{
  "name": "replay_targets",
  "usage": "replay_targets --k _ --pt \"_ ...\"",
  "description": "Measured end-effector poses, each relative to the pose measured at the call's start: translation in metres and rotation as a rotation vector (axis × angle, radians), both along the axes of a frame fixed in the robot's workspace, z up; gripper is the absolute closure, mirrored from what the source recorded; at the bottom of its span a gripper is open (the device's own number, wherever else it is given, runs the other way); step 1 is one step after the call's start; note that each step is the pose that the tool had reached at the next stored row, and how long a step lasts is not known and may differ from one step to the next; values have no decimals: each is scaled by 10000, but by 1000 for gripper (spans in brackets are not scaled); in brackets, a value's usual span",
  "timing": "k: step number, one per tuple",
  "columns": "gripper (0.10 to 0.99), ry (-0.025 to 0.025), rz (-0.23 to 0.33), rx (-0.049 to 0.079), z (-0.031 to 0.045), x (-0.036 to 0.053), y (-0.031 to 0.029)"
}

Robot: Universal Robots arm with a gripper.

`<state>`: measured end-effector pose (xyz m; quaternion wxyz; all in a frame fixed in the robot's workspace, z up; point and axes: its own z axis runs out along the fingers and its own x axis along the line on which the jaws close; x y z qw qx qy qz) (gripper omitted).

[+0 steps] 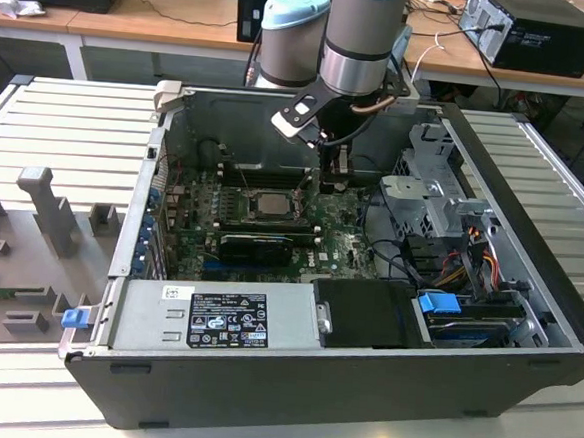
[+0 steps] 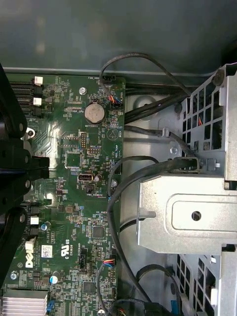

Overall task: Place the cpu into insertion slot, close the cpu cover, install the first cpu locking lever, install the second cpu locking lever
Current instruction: 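Close the cpu cover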

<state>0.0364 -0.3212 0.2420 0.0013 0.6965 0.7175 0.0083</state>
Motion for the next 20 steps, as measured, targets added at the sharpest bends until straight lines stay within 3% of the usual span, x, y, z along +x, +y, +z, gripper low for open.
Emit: replay_targets --k 20 --pt "980 0 0 0 0 -42 0"
